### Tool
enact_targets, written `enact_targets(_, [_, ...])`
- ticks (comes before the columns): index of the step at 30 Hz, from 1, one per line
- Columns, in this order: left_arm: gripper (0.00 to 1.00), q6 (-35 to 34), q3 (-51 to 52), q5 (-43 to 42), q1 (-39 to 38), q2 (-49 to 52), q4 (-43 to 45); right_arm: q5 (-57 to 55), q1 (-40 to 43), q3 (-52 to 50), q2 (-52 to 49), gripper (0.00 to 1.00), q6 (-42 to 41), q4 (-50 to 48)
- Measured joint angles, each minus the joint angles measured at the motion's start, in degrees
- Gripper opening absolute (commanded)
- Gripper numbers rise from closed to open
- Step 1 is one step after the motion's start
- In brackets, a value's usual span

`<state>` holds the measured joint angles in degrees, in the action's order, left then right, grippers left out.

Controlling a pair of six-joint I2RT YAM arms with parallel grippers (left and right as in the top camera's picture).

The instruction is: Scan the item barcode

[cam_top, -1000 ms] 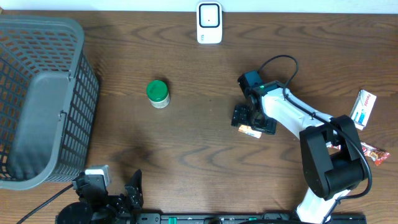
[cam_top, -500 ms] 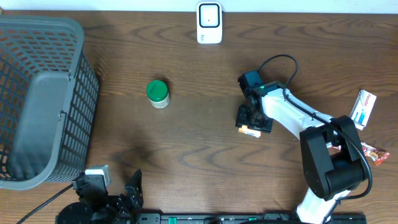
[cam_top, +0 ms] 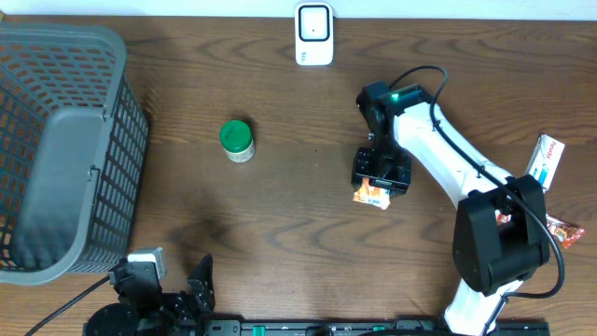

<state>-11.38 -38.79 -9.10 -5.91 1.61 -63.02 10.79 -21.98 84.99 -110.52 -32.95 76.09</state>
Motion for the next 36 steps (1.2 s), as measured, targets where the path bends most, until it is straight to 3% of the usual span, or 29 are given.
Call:
enact_targets(4, [0.94,0.00,0.00,0.00,0.00,0.00,0.00,6.25,0.00,1.55,0.00,0.64,2.86,2.51])
enact_targets(13, [0.94,0.00,0.00,0.00,0.00,0.00,-0.02,12.33,0.00,1.60,-0.02,0.55,5.88,0.04])
enact_targets(17, [0.94,0.00,0.00,-0.02,0.00,0.00,-0.04,12.44,-0.02,1.77,-0.02,0.61,6.49,-14.08])
enact_targets(23, [0.94,-0.02,0.00,0.00,0.00,0.00,0.00,12.20,-0.02,2.82,-0.02,0.50,9.53,-29.86])
enact_targets(36, [0.94,0.00,0.00,-0.02,0.00,0.00,-0.04,4.87,0.00,3.34,-0.31,0.49,8.63,-61.51])
